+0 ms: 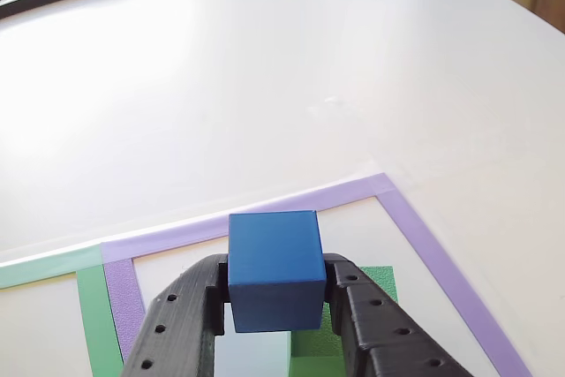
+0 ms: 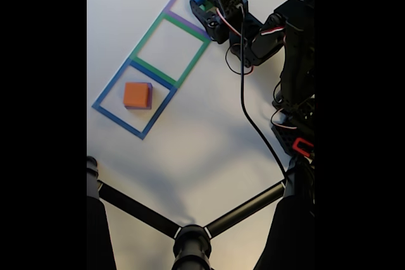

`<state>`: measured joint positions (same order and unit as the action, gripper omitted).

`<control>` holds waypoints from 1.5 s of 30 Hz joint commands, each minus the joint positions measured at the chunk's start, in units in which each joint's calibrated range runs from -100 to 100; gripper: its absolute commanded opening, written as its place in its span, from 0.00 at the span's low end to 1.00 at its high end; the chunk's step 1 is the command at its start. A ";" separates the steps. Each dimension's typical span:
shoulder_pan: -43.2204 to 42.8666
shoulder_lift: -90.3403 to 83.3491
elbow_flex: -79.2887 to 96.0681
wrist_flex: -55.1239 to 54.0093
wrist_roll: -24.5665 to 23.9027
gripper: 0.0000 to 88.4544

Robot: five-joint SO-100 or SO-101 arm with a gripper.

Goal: Tower of hanoi

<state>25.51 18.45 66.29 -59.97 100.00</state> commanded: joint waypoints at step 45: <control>-19.83 -61.88 -58.52 148.23 0.00 0.05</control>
<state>5.64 -42.33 1.20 94.34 100.00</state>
